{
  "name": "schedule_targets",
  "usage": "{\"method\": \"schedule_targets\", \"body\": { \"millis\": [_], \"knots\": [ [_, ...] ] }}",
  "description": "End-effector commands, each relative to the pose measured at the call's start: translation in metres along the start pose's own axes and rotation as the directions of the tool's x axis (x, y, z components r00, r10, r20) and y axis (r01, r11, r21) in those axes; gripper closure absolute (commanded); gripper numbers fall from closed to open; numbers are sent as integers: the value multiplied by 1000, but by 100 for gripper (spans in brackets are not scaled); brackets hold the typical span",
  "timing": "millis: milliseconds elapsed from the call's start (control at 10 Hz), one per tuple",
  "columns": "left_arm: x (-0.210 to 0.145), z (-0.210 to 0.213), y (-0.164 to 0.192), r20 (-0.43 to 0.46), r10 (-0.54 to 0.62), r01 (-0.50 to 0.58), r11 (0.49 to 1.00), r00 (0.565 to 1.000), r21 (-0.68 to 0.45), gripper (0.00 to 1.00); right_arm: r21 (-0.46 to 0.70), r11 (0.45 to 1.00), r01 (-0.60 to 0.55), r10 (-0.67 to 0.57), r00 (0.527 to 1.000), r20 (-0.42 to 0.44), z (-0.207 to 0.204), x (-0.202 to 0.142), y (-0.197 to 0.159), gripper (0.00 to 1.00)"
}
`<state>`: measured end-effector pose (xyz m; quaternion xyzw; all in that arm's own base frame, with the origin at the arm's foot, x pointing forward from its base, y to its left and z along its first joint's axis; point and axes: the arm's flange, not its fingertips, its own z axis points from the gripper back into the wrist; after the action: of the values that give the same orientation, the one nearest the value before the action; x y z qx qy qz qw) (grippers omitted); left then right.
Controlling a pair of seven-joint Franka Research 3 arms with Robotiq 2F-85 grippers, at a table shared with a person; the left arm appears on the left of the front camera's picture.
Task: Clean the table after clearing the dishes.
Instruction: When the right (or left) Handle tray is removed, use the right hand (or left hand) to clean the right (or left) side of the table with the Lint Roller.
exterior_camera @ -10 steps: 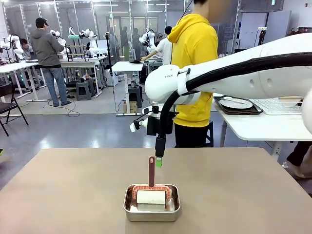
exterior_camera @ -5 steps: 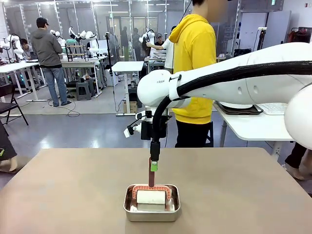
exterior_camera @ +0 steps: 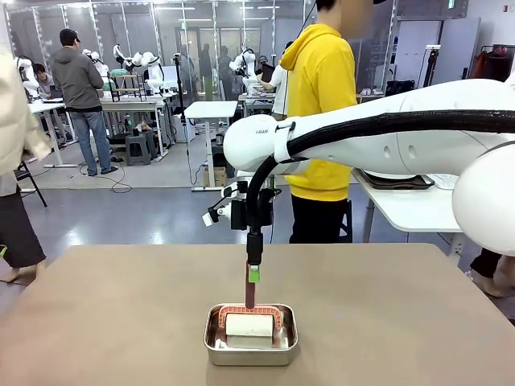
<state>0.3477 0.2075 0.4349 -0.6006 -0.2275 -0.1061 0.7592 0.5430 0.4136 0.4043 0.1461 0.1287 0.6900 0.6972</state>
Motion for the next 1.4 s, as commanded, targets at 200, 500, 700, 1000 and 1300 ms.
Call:
{"method": "schedule_targets", "body": {
  "millis": [200,500,700,1000,1300],
  "knots": [
    [-2,2,-5,-4,-1,1,1000,1000,4,0,29,999,16,-16,1000,5,3,10,2,47],
    [-2,2,-5,-4,-1,1,1000,1000,4,0,55,998,25,-26,1000,15,4,13,5,73],
    [-2,2,-5,-4,-1,1,1000,1000,4,0,55,998,20,-22,999,35,7,14,8,92],
    [-2,2,-5,-4,-1,1,1000,1000,4,0,52,998,22,-23,999,34,9,15,10,100],
    [-2,2,-5,-4,-1,1,1000,1000,4,0,22,998,56,-56,998,31,23,12,29,100]
  ]
}}
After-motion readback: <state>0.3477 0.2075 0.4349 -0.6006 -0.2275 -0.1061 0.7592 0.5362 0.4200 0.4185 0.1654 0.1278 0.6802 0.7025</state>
